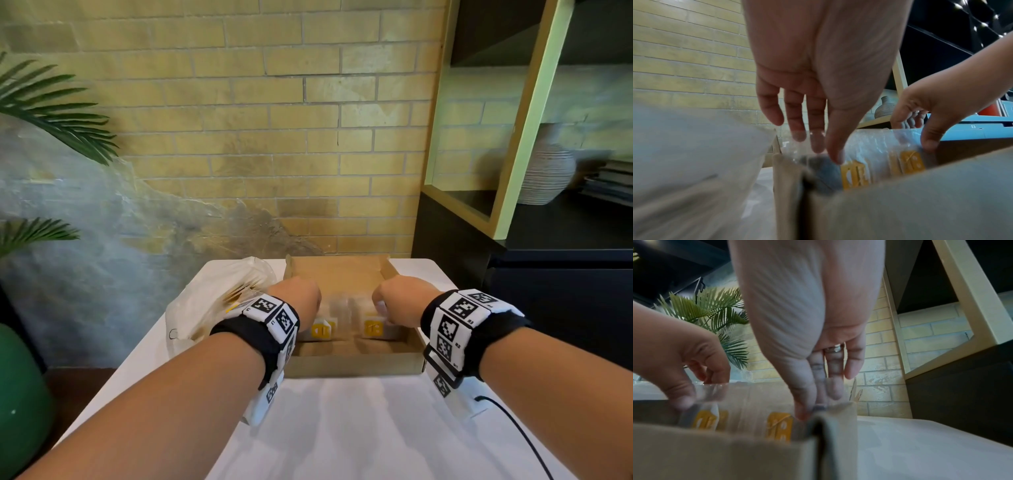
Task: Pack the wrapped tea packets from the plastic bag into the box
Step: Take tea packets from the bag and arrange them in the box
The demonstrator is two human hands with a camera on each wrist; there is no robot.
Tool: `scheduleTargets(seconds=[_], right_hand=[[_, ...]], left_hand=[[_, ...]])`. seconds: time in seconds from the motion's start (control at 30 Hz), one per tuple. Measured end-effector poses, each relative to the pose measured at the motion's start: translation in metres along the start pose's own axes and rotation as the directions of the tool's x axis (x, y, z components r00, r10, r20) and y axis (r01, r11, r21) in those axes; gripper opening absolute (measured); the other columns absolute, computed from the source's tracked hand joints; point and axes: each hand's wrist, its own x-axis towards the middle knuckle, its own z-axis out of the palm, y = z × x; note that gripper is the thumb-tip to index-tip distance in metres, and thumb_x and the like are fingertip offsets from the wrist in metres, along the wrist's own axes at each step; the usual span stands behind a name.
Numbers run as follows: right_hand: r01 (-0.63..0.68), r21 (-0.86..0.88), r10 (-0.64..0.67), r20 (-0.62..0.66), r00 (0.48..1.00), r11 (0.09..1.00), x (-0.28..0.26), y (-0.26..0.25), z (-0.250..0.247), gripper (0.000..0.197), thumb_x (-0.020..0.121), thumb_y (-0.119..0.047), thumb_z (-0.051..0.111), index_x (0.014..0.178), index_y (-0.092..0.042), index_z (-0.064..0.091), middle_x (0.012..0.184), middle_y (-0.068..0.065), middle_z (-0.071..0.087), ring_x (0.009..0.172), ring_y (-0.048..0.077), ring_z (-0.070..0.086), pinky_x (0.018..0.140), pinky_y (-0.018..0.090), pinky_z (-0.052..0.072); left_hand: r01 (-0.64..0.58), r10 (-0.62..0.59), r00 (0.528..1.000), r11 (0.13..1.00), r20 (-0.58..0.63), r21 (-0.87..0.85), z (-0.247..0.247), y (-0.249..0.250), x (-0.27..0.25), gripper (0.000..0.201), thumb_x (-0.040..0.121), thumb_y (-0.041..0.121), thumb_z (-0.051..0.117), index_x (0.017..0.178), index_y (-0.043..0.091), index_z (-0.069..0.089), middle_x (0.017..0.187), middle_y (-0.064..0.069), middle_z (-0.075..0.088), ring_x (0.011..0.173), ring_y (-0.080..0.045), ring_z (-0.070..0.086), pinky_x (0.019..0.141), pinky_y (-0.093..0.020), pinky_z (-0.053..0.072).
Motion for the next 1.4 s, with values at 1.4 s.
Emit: scheduleTargets(seconds=[1.4], right_hand=[[-0.036,0.279,-0.003,0.137,0.991,0.960,-0.024,-0.026,0.012,0.033,0.090,-0.025,0.052,0.119,-0.010,0.056,0.117,0.010,0.060,0.098,0.024,0.055,0.085,0.027,0.045]], left_hand=[[0.019,-0.014,0.999,0.995,0.047,-0.096,0.020,0.009,-0.022,0.025,0.087,0.014,0.048,0.107,0.005,0.062,0.106,-0.011,0.063,0.094,-0.024,0.059,0.076,-0.026,0.045]])
